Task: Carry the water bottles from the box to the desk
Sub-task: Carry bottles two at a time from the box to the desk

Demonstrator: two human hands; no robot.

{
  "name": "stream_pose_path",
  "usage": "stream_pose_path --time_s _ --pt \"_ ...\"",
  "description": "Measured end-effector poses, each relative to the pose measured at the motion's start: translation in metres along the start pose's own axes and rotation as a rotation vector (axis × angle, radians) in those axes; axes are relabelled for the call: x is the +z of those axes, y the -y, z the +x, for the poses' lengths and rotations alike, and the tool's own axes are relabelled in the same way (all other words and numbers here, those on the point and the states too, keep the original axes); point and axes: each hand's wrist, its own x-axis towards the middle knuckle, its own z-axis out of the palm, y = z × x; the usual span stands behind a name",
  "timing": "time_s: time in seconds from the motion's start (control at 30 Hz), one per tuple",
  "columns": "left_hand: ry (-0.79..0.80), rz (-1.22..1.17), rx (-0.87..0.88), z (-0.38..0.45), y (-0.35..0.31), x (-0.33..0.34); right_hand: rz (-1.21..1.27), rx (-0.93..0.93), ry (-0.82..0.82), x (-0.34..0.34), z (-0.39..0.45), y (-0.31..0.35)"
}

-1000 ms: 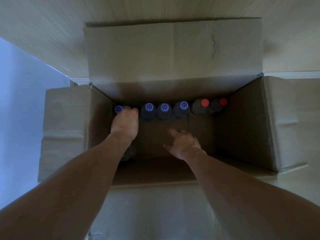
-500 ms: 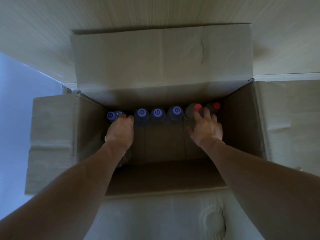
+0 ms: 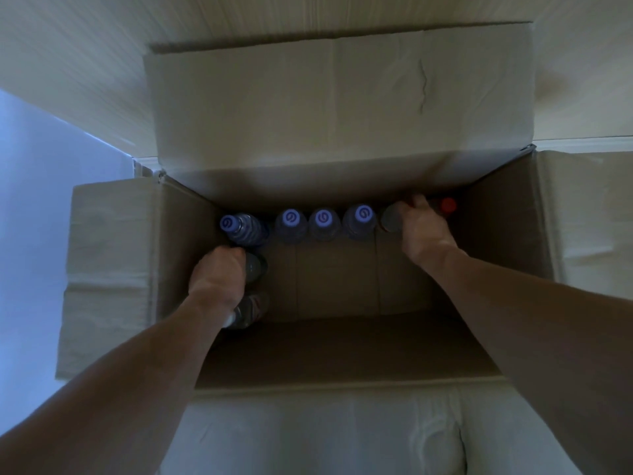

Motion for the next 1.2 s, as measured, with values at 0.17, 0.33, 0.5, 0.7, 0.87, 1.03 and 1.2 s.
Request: stream_pose_path --time_s 0.17,0.33,0.5,0.7,0.87,1.03,1.2 --pt "-0.021 0.037 0.014 0.003 -0.004 -0.001 -0.015 -0.016 -0.030 0.005 -0.001 -0.002" --pt "-0.054 -0.032 0.055 0.001 -0.010 0.001 0.040 -0.006 -0.017 0.014 -0.017 -0.006" --pt "-0.046 -0.034 0.129 -0.004 -0.036 0.002 0.059 -0.010 0.045 0.023 -0.035 -0.006" --pt "-0.067 -0.067 0.245 -0.006 -0.073 0.004 0.123 -0.058 0.105 0.035 -0.045 -0.004" --pt "-0.091 -0.128 0.293 -0.006 -0.098 0.012 0.123 -0.087 0.126 0.041 -0.049 0.000" --pt "-0.139 -0.313 0.287 0.000 -0.092 0.025 0.132 -0.100 0.130 0.046 -0.052 0.002" --pt "-0.083 -0.535 0.274 0.009 -0.081 0.043 0.143 -0.156 0.094 0.055 -0.046 0.001"
